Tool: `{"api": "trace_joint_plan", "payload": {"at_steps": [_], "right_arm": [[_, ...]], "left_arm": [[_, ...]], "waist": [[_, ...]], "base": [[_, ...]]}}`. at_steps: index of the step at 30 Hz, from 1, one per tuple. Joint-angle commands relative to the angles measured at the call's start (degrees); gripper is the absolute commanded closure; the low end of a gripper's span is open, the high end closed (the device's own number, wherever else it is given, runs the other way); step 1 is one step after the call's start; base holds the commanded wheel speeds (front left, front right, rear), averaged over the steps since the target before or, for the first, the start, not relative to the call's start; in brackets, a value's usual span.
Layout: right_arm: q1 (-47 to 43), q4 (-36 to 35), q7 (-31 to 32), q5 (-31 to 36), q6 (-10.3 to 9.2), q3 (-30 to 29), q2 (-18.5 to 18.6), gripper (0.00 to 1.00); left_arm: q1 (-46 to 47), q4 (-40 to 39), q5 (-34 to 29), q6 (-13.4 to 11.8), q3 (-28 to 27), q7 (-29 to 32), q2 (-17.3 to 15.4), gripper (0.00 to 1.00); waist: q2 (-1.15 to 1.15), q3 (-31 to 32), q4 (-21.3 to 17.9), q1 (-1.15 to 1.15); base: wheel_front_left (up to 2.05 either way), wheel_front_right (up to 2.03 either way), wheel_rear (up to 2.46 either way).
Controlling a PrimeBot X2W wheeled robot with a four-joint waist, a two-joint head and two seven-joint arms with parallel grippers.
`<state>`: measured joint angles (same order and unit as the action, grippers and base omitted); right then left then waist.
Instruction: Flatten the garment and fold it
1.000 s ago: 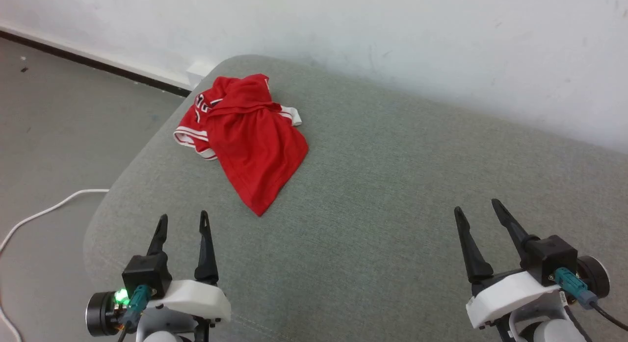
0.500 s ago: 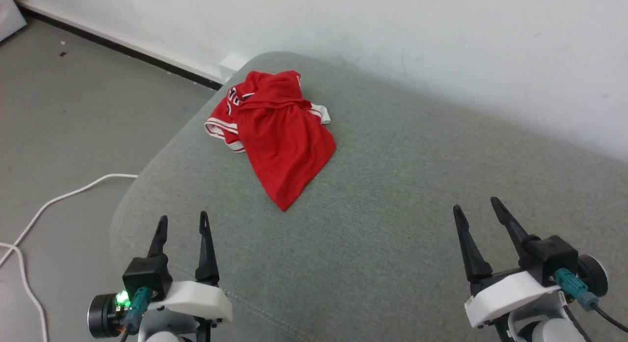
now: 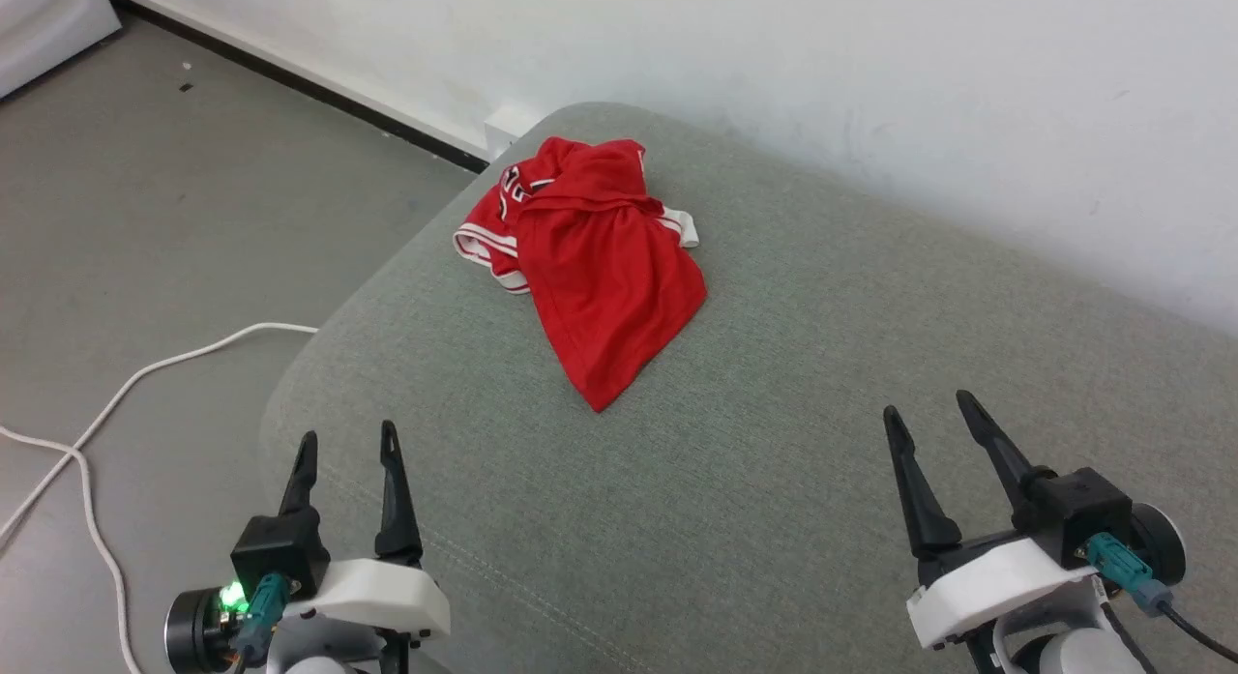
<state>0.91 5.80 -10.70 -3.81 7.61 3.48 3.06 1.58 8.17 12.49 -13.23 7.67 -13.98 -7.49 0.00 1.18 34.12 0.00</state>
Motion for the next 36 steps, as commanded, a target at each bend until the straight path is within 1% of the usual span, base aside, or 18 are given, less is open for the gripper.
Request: {"api": "trace_joint_plan", "payload": {"at_steps": [1, 5, 10, 13, 16, 20, 25, 29, 33, 36], "right_arm": [[0.63, 0.20, -0.58, -0.52, -0.12, 0.07, -0.18, 0.00], [0.68, 0.36, -1.05, -0.77, -0.12, 0.20, -0.18, 0.00], [0.58, 0.17, -0.99, -0.83, -0.12, 0.00, -0.18, 0.00], [0.82, -0.33, -0.64, -0.53, -0.12, -0.12, -0.18, 0.00], [1.71, -1.37, 0.29, 0.71, -0.12, 0.21, -0.18, 0.00], [4.12, -3.77, 2.38, 2.97, -0.12, 1.18, -0.18, 0.00], [7.88, -6.74, 4.58, 5.90, -0.12, 2.36, -0.11, 0.00], [10.89, -8.79, 5.39, 6.71, -0.12, 3.30, 1.12, 0.00], [13.47, -10.02, 5.45, 6.50, -0.12, 3.46, 2.17, 0.00], [14.78, -10.54, 5.02, 6.22, -0.12, 3.21, 2.35, 0.00]], "left_arm": [[0.96, 0.26, 0.50, -0.50, 0.29, -0.53, -0.37, 0.00], [1.08, 0.41, 1.03, -1.01, 0.58, -0.93, -0.79, 0.00], [1.52, 0.30, 1.43, -0.77, 0.77, -0.82, -0.92, 0.00], [3.94, 0.26, 2.39, 0.79, 1.15, -0.09, -1.13, 0.00], [9.29, 1.06, 3.54, 2.78, 1.27, 1.40, -1.60, 0.00], [19.32, 4.25, 6.02, 4.97, 0.04, 4.62, -2.39, 0.00], [33.47, 9.74, 10.02, 8.24, -2.39, 9.14, -4.42, 0.00], [43.33, 14.20, 12.89, 10.70, -4.39, 14.54, -7.82, 0.00], [49.97, 16.89, 14.42, 11.73, -5.53, 20.90, -11.57, 0.00], [52.97, 18.94, 16.29, 11.84, -6.81, 26.42, -13.91, 0.00]], "waist": [[0.00, 0.20, 0.55, 0.00], [0.00, 0.25, 1.56, 0.00], [0.00, -0.15, 1.85, 0.00], [0.00, -1.27, 1.92, 0.00], [0.00, -3.98, 0.94, 0.00], [0.00, -10.60, -2.55, 0.00], [0.00, -20.86, -8.33, 0.00], [0.00, -28.29, -13.21, 0.00], [0.00, -33.91, -17.49, 0.00], [0.00, -36.97, -20.03, 0.00]], "base": [[0.00, 0.00, 0.00], [0.00, 0.00, 0.00], [0.00, 0.00, 0.00], [0.00, 0.00, 0.00], [0.00, 0.00, 0.00], [0.00, 0.00, 0.00], [0.00, 0.00, 0.00], [0.00, 0.00, 0.00], [0.00, 0.00, 0.00], [0.00, 0.00, 0.00]]}}
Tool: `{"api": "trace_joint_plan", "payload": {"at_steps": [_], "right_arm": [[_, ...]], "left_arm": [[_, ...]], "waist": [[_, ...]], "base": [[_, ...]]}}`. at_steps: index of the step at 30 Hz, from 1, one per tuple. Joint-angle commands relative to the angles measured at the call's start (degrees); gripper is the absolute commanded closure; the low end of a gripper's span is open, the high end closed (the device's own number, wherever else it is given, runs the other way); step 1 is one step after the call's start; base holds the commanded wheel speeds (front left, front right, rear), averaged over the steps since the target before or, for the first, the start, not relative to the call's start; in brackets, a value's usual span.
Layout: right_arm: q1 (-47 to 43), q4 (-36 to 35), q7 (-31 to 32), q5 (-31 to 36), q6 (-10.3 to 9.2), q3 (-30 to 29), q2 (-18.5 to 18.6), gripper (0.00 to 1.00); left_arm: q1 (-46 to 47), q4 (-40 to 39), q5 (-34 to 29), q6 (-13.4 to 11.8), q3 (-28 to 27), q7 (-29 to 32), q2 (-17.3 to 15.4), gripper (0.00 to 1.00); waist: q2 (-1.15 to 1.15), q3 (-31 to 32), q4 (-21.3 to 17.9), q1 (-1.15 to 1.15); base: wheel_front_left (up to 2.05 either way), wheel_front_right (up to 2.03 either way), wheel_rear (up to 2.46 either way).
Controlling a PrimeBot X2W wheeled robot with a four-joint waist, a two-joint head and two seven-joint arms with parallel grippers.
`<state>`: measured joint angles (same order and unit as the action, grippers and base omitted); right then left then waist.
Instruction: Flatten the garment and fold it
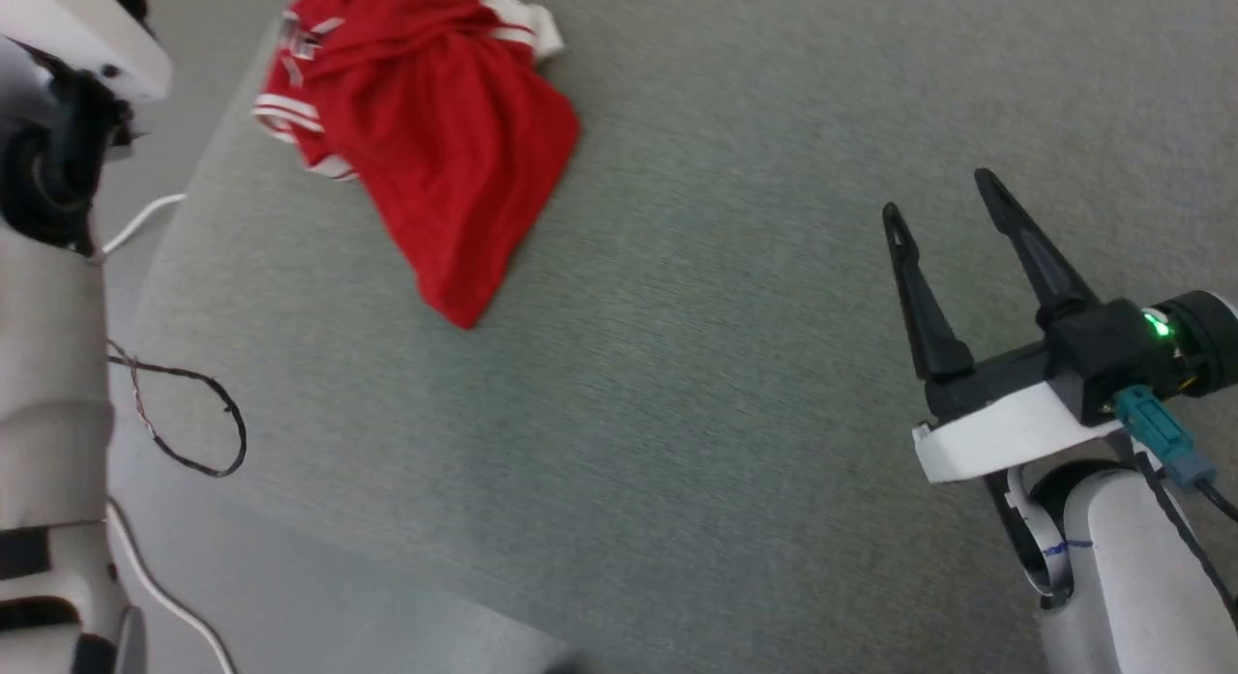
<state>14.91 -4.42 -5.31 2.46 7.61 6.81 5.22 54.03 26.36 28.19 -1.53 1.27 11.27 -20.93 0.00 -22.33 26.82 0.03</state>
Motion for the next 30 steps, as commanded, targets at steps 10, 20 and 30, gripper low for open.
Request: {"api": "trace_joint_plan", "payload": {"at_steps": [10, 20, 30], "right_arm": [[3.50, 1.04, -3.11, -1.37, -0.12, 0.60, -0.87, 0.00], [2.72, 5.15, -6.02, -2.56, -0.12, 0.22, -1.82, 0.00], [-1.28, 10.03, -7.55, -4.04, -0.12, -0.43, -2.23, 0.00]], "left_arm": [[0.50, 7.55, 5.98, -5.62, -4.77, 18.90, -4.84, 0.00], [-9.30, 4.07, 7.00, -10.49, -6.66, 29.89, -9.67, 1.00], [-7.98, -2.95, -4.44, -9.36, -5.81, 0.88, -15.57, 1.00]], "waist": [[0.00, -18.25, -19.11, -0.03], [0.00, -13.97, -22.04, -0.03], [0.00, 2.94, -21.84, -0.03]], "base": [[0.00, 0.00, 0.00], [0.00, 0.00, 0.00], [0.00, 0.00, 0.00]]}}
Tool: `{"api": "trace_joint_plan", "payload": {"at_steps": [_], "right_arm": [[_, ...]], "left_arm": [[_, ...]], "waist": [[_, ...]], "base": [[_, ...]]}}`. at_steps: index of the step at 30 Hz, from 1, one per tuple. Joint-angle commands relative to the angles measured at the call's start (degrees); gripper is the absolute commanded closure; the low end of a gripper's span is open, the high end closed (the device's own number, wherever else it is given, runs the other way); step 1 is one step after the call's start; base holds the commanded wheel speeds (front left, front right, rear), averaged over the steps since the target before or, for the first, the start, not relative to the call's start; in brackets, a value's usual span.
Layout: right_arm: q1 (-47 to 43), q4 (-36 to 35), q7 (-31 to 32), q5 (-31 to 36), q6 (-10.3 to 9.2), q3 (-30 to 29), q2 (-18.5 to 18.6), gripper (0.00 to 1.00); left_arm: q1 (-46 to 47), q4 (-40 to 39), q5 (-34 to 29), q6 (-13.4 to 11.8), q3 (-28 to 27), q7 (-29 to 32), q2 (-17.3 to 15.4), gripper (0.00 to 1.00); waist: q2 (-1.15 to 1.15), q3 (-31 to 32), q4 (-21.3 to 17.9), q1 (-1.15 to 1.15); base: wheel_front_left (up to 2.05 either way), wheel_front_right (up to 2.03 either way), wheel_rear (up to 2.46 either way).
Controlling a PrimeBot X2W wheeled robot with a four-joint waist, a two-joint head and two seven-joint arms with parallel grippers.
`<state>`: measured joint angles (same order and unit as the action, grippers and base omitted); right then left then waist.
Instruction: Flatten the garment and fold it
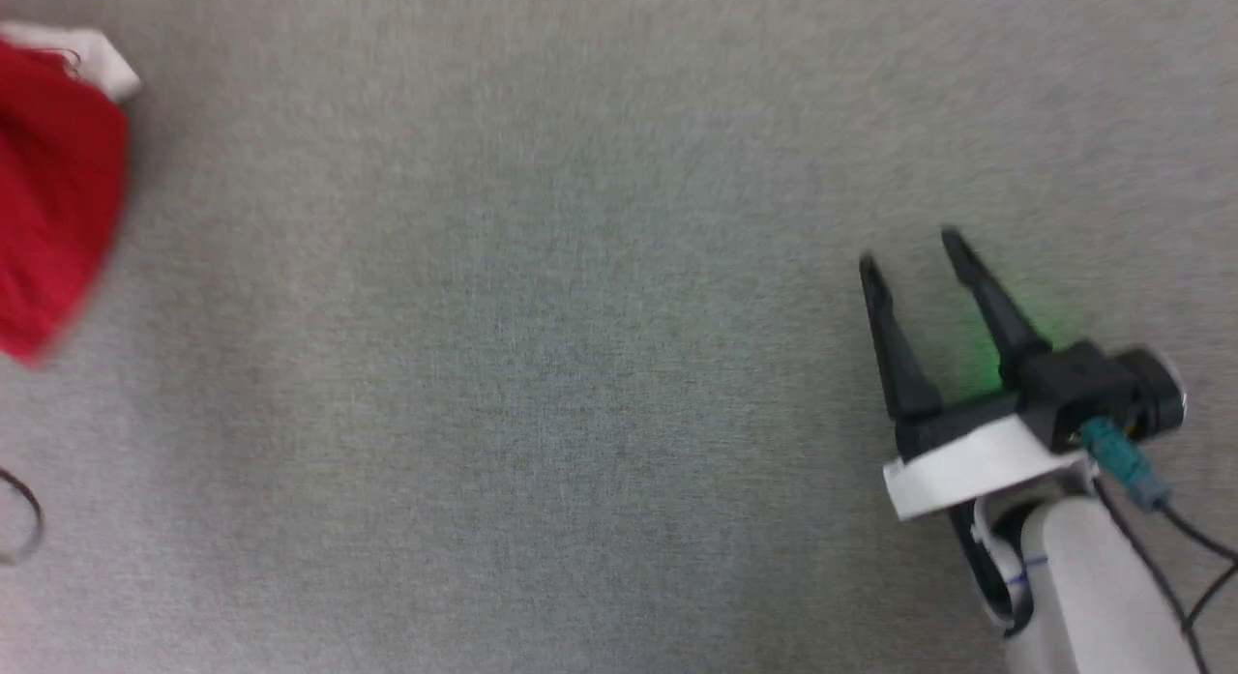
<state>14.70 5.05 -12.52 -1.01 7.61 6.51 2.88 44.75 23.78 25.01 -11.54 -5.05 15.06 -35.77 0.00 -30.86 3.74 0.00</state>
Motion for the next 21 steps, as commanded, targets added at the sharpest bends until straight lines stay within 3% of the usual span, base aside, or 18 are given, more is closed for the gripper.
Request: {"api": "trace_joint_plan", "payload": {"at_steps": [1, 7, 14, 19, 21], "right_arm": [[-1.72, 0.92, -0.37, -0.73, -0.12, -0.10, 0.08, 0.00], [-4.77, 1.63, -0.48, -2.49, -0.12, -1.04, 0.02, 0.00], [-7.35, 1.45, -0.29, -4.06, -0.12, -1.64, 0.00, 0.00], [-8.44, 0.96, 0.17, -4.63, -0.12, -2.01, 0.00, 0.00], [-8.59, 0.87, 0.25, -4.63, -0.12, -2.12, 0.00, 0.00]], "left_arm": [[2.06, -0.38, -2.10, 1.23, 1.06, -5.31, -1.00, 1.00], [8.10, -2.32, -5.12, 5.11, 6.53, -14.63, 1.33, 1.00], [12.17, -5.35, -6.95, 7.32, 15.08, -17.80, 9.85, 1.00], [11.84, -5.16, -5.51, 9.94, 20.63, -18.07, 17.09, 1.00], [11.31, -5.07, -4.88, 10.29, 21.41, -18.02, 18.55, 1.00]], "waist": [[0.00, 13.15, 1.08, 0.00], [0.00, 20.44, -0.47, 0.00], [0.00, 24.61, -4.96, 0.00], [0.00, 25.53, -9.17, 0.00], [0.00, 25.62, -9.85, 0.00]], "base": [[0.00, 0.00, 0.00], [0.00, 0.00, 0.00], [0.00, 0.00, 0.00], [0.00, 0.00, 0.00], [0.00, 0.00, 0.00]]}}
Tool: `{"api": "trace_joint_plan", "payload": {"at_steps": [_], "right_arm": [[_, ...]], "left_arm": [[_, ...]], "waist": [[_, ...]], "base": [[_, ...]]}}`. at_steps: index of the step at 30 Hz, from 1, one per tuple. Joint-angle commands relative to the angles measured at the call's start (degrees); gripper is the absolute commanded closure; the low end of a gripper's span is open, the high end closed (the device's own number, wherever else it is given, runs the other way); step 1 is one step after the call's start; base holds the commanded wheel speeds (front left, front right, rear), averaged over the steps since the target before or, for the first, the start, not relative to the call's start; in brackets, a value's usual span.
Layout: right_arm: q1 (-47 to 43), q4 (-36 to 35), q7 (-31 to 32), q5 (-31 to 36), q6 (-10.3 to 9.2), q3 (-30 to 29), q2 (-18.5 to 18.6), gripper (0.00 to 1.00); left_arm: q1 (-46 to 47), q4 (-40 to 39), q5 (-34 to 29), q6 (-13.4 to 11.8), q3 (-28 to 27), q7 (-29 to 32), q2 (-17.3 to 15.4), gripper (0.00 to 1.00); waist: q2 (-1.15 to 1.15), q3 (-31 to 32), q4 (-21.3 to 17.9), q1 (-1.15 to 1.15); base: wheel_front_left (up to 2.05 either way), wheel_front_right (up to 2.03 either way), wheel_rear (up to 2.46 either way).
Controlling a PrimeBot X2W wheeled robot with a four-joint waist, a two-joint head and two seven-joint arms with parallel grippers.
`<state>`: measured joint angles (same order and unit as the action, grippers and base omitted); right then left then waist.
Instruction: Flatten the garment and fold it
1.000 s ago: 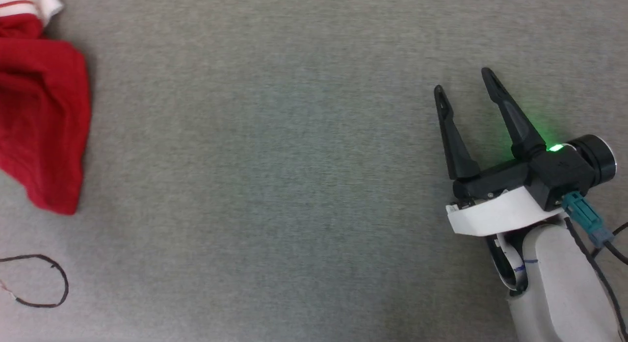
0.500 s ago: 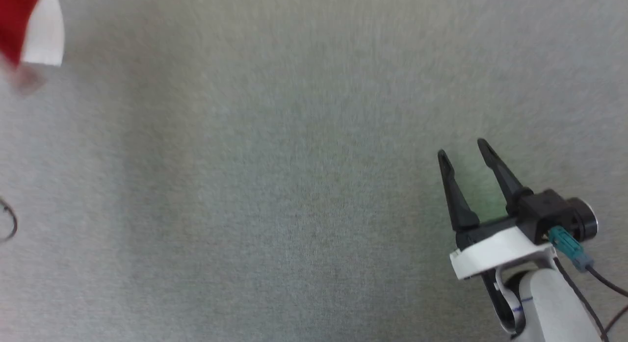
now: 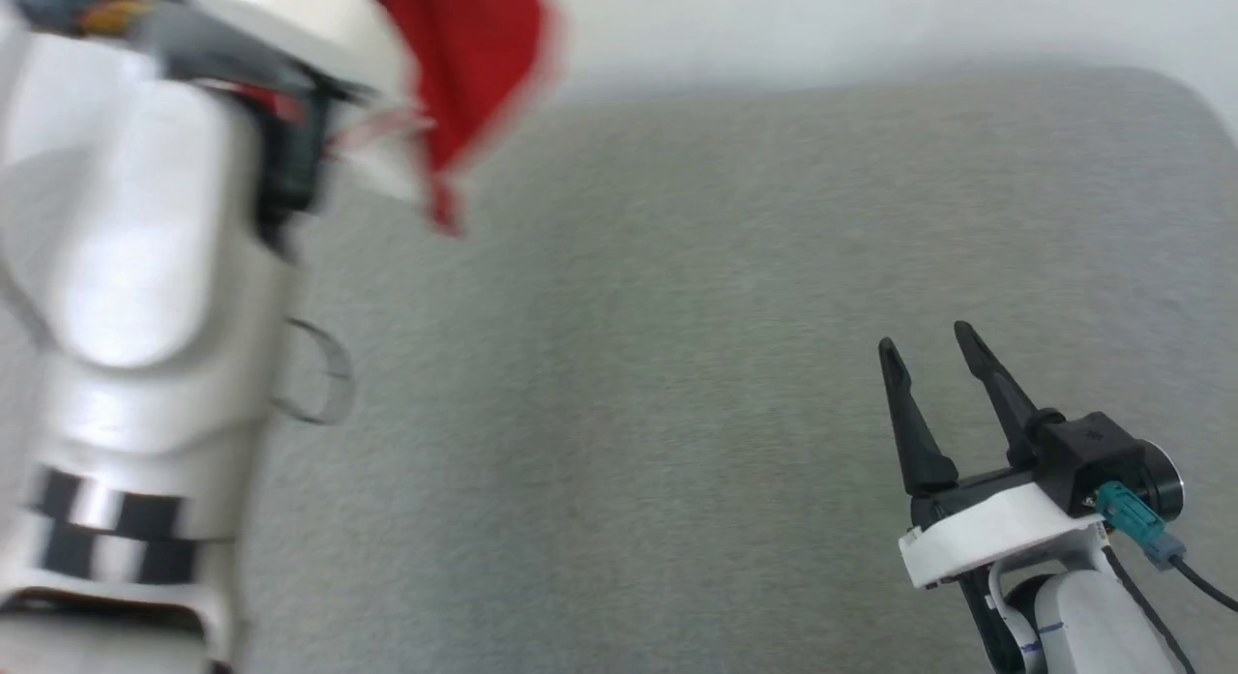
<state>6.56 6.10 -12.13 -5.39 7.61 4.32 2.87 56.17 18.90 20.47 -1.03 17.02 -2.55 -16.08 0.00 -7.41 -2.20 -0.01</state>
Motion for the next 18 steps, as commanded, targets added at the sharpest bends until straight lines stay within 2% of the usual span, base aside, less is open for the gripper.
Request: {"api": "trace_joint_plan", "payload": {"at_steps": [1, 4, 5, 6, 12, 14, 18], "right_arm": [[-0.57, -0.24, -0.05, -0.28, -0.12, 0.06, 0.01, 0.00], [-1.28, -0.54, 0.33, -0.22, -0.12, -0.37, 0.01, 0.00], [-1.79, -0.79, 0.74, -0.14, -0.12, -0.56, 0.01, 0.00], [-2.01, -0.90, 0.90, -0.13, -0.12, -0.63, 0.01, 0.00], [-2.39, -1.45, 1.69, -0.56, -0.12, 0.28, 0.01, 0.00], [-2.45, -1.48, 1.75, -0.70, -0.12, 0.31, 0.01, 0.00], [-2.85, -1.24, 2.12, -1.10, -0.12, 0.86, 0.01, 0.00]], "left_arm": [[-0.86, 0.11, 0.33, 0.19, 0.09, -0.17, 0.14, 1.00], [-3.96, 1.34, 2.93, 1.36, 2.29, 1.22, 4.28, 1.00], [-6.49, 2.95, 4.37, 2.18, 4.09, 3.16, 6.50, 1.00], [-7.79, 4.18, 4.66, 2.54, 5.23, 4.54, 7.18, 1.00], [-16.08, 13.71, 6.43, 3.07, 10.78, 14.16, 9.78, 1.00], [-17.38, 15.63, 6.74, 3.10, 11.70, 16.48, 10.05, 1.00], [-21.25, 21.66, 6.77, 3.59, 15.53, 24.88, 10.52, 1.00]], "waist": [[0.00, 2.34, -4.80, 0.01], [0.00, 2.65, -6.77, 0.01], [0.00, 2.77, -7.79, 0.01], [0.00, 2.81, -8.24, 0.01], [0.00, 2.59, -10.69, 0.01], [0.00, 2.53, -10.83, 0.01], [0.00, 2.28, -10.58, 0.01]], "base": [[0.00, 0.00, 0.00], [0.00, 0.00, 0.00], [0.00, 0.00, 0.00], [0.00, 0.00, 0.00], [0.00, 0.00, 0.00], [0.00, 0.00, 0.00], [0.00, 0.00, 0.00]]}}
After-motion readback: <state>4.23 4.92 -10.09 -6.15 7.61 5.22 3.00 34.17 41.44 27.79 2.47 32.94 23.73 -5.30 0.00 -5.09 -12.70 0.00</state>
